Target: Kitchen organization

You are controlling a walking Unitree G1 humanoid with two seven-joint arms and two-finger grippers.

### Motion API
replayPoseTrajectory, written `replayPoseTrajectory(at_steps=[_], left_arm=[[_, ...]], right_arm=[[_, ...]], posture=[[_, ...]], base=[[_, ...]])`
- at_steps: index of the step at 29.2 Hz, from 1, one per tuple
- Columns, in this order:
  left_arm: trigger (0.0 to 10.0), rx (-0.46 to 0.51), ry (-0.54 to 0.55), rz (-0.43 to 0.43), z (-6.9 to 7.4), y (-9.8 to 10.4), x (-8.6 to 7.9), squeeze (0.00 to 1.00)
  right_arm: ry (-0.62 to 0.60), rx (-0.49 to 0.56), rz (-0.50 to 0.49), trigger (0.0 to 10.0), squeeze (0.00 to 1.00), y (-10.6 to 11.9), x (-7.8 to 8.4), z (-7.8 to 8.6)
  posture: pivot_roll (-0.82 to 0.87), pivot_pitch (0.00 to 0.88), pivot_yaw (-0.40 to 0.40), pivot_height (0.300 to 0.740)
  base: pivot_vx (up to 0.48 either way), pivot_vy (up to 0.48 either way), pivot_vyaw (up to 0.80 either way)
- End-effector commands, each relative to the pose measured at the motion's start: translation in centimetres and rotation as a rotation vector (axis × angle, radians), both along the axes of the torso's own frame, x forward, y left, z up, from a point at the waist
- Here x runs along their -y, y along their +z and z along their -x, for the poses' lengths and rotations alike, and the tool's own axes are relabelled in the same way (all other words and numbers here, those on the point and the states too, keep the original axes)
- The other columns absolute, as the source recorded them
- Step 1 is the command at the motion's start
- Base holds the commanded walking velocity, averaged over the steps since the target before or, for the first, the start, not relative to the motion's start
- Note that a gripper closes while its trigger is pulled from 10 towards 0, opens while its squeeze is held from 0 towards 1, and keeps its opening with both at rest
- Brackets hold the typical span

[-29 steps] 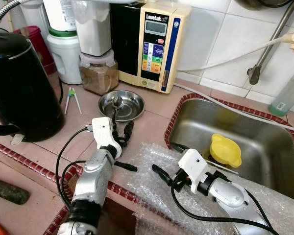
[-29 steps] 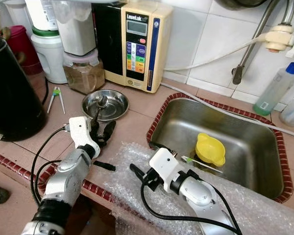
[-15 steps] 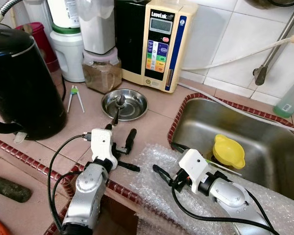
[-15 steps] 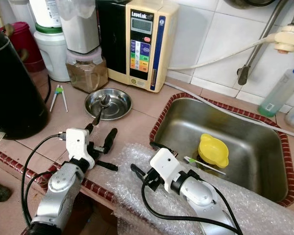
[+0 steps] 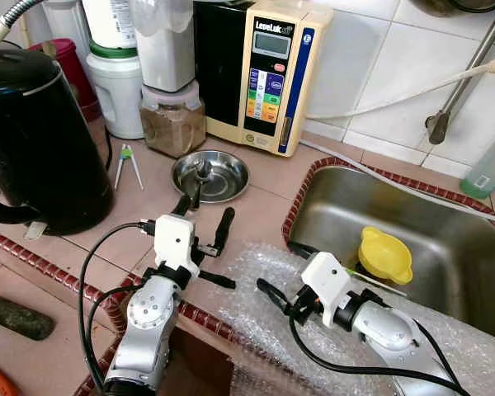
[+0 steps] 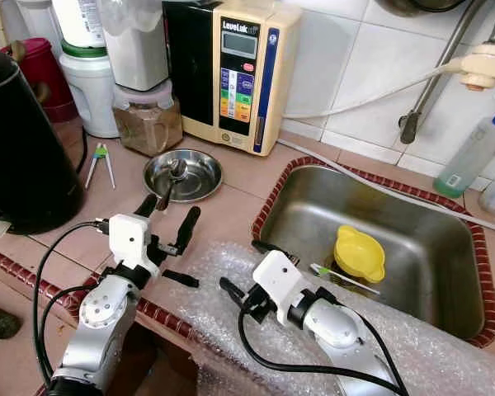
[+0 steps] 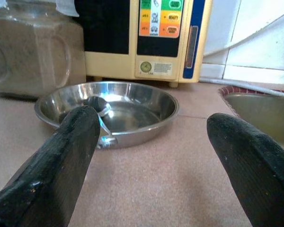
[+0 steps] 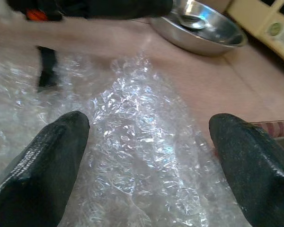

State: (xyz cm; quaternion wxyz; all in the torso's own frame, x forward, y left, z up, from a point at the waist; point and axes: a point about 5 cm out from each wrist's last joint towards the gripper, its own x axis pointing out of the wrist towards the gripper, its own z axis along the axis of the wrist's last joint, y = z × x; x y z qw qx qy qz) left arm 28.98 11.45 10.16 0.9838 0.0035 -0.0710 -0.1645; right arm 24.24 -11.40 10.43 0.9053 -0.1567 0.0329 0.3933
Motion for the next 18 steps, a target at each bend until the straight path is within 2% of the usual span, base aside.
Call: replayPoseTrajectory(at_steps=[1, 6, 9, 15, 16, 18], left_arm=[[10.0, -0.015, -0.01, -0.002, -0.2, -0.2, 0.3, 1.0], [10.0, -0.016, 0.009, -0.008, -0.6, -0.2, 0.3, 1.0], [10.0, -0.008, 0.031, -0.02, -1.2, -0.1, 0.3, 1.0], [10.0, -0.005, 0.086, -0.027, -2.1, 0.2, -0.2, 1.0], [10.0, -0.01, 0.105, -0.038, -2.3, 0.1, -0.4, 1.0], [10.0, -0.017, 0.113, -0.039, -2.4, 0.0, -0.5, 1.0]], right_arm=[[0.032, -0.021, -0.031, 10.0, 0.13, 0.2, -0.1, 0.6], [0.051, -0.048, -0.069, 10.0, 0.13, 0.3, -0.2, 1.0], [0.069, -0.088, -0.082, 10.0, 0.08, 0.0, -0.1, 1.7], [0.026, -0.053, -0.095, 10.0, 0.05, 0.2, 0.8, 2.0], [0.026, -0.059, -0.091, 10.0, 0.01, 0.2, 0.8, 2.0], [0.033, -0.059, -0.081, 10.0, 0.01, 0.1, 0.8, 2.1]], posture=[[0.15, 0.0, -0.058, 0.74], [0.14, 0.0, -0.056, 0.74], [0.14, 0.0, -0.055, 0.74], [0.14, 0.0, -0.049, 0.74], [0.13, 0.0, -0.047, 0.74], [0.13, 0.0, -0.045, 0.74]], base=[[0.0, 0.0, 0.0], [0.0, 0.0, 0.0], [0.0, 0.0, 0.0], [0.0, 0.0, 0.0], [0.0, 0.0, 0.0], [0.0, 0.0, 0.0]])
